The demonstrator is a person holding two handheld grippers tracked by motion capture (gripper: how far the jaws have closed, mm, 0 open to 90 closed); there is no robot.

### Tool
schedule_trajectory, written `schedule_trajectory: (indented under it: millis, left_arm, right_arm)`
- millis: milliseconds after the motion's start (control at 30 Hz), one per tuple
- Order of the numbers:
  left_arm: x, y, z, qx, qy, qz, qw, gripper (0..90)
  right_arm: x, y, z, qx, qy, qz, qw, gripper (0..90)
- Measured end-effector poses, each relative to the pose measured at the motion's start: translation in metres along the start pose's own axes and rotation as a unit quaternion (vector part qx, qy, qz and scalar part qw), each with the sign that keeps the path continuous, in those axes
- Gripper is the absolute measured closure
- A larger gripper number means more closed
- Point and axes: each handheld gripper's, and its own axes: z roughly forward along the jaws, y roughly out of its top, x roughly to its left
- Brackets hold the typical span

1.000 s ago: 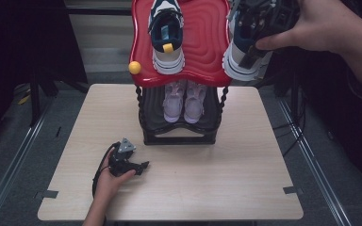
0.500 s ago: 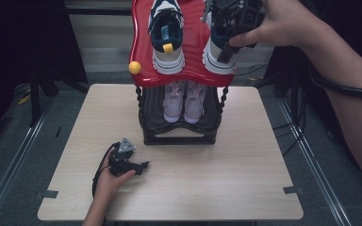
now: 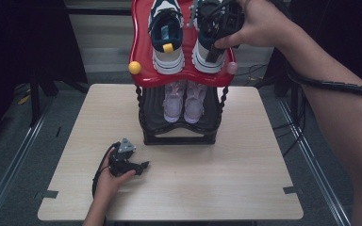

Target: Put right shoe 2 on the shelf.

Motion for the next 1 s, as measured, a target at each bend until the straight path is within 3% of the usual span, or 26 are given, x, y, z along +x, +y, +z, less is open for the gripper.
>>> schedule_trajectory:
  millis: [500, 1000]
  left_arm:
    - [0.0, 0.0, 0.0, 0.002, 0.0, 0.0, 1.0, 14.4]
    - [0.0, 0.0, 0.0, 0.002, -0.002, 0.0, 1.0, 14.4]
  right_arm:
    - [-0.015, 0.003, 0.023, -0.002, 0.003, -0.015, 0.9999, 74.4]
    - [-0.02, 0.012, 0.025, -0.001, 0.01, -0.032, 0.9994, 73.3]
